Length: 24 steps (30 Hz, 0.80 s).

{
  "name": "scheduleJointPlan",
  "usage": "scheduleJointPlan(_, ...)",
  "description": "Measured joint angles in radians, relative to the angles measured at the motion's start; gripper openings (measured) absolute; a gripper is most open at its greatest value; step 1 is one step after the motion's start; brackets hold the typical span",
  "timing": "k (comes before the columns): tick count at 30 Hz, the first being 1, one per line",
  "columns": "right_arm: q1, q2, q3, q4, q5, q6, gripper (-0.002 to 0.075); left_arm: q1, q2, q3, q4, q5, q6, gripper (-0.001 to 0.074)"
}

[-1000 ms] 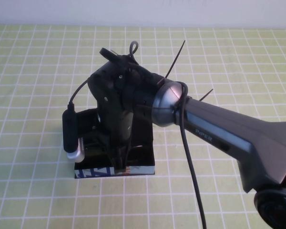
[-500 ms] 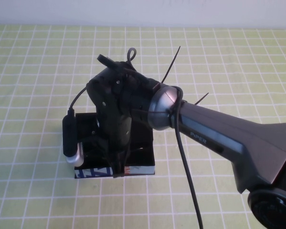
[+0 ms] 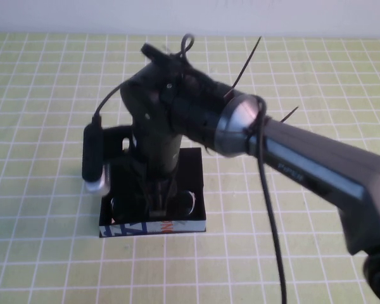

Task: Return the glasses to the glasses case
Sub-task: Place the glasses in the glasses case, then close the glasses case

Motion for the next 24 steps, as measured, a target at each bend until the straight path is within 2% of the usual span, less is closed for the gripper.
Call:
scheduleJointPlan(4, -0.007, -0.053, 0.0, -0.082, 0.002, 0.109, 0.026, 0.0, 0.0, 0.0, 0.0, 0.0, 0.0, -0.0002)
scheduleJointPlan(6, -0.014, -0.073, 0.0, -0.11, 0.004, 0.137, 0.0201, 0.0, 0.0, 0.0, 0.0, 0.0, 0.0, -0.0002)
scheduleJointPlan(9, -0.038, -0.099, 0.0, -0.108, 0.006, 0.153, 0.0069, 0.0, 0.0, 0.0, 0.0, 0.0, 0.0, -0.0002)
scheduleJointPlan(11, -0.059, -0.11, 0.0, -0.081, 0.006, 0.154, 0.0024, 0.0, 0.0, 0.0, 0.0, 0.0, 0.0, -0.0002)
scheduleJointPlan(16, -0.138, -0.134, 0.0, 0.041, 0.01, 0.155, -0.0008, 0.0, 0.0, 0.0, 0.0, 0.0, 0.0, -0.0002)
scheduleJointPlan(24, -0.3, -0.139, -0.002, 0.376, 0.014, 0.157, -0.0011, 0.0, 0.0, 0.0, 0.0, 0.0, 0.0, -0.0002)
